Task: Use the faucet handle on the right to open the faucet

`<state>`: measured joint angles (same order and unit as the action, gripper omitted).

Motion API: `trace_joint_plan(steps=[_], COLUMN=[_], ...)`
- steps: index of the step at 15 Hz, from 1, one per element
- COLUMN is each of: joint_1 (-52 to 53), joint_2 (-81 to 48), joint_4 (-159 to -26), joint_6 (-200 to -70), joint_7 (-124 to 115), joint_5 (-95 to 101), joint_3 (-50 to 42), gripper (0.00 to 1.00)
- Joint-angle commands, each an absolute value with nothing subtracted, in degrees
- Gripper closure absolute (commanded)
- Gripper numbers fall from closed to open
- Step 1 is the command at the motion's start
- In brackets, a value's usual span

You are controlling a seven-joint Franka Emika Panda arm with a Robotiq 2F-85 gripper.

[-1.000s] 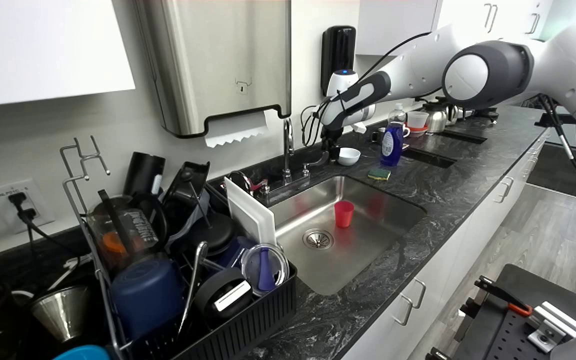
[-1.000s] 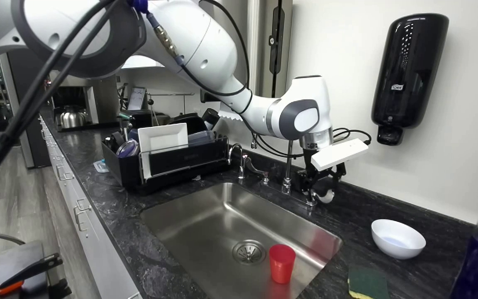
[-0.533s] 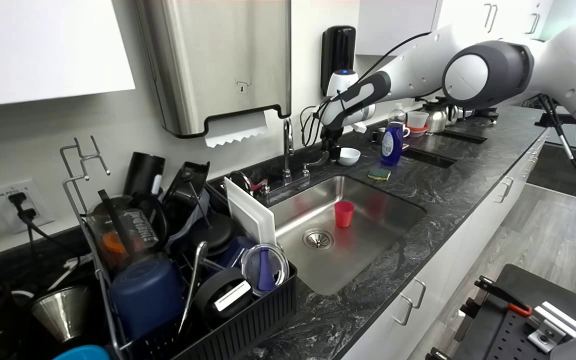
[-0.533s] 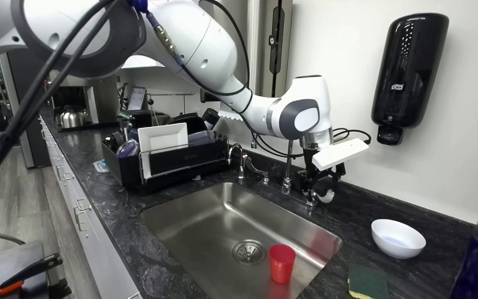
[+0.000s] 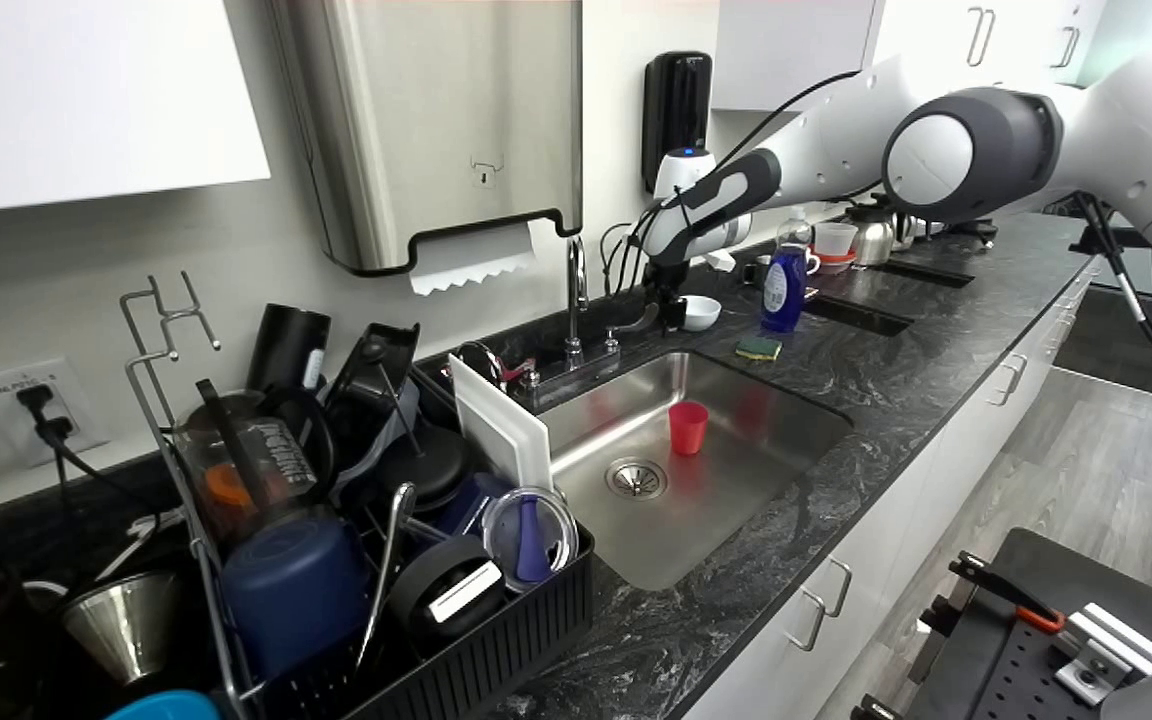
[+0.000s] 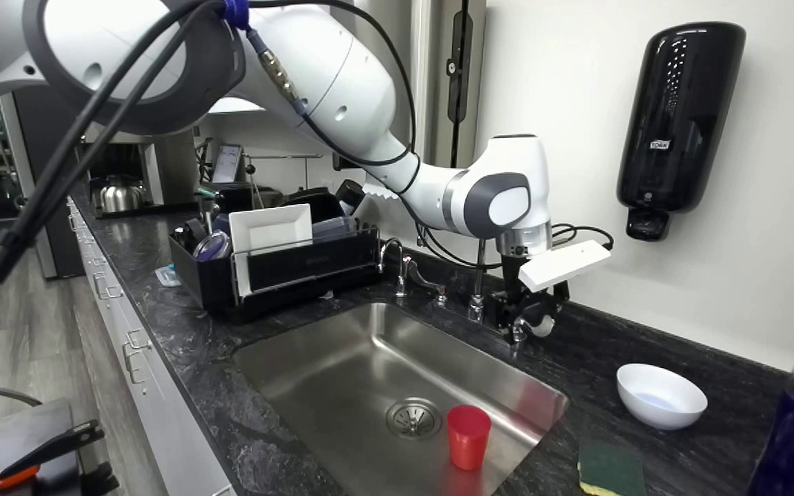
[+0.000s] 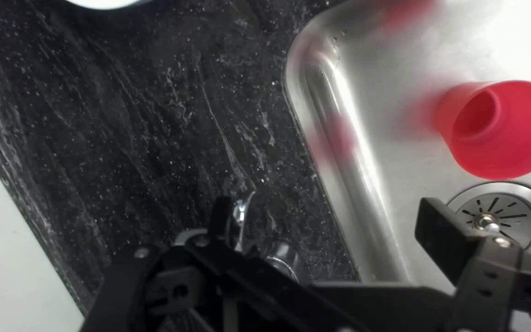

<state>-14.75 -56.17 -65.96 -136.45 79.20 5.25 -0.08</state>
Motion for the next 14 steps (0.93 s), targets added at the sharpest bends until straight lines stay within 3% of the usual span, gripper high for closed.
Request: trace_joint_plan(steps=[1, 14], joint_1=[-15.61, -15.08], joint_2=[-55.67, -50.74], joint_4=[-65.89, -69.72], joint_6=[-133.51, -132.23], joint_7=[81.3, 81.39], joint_5=[5.13, 4.9], joint_3=[1.12, 1.89], gripper=[0.0, 0.0])
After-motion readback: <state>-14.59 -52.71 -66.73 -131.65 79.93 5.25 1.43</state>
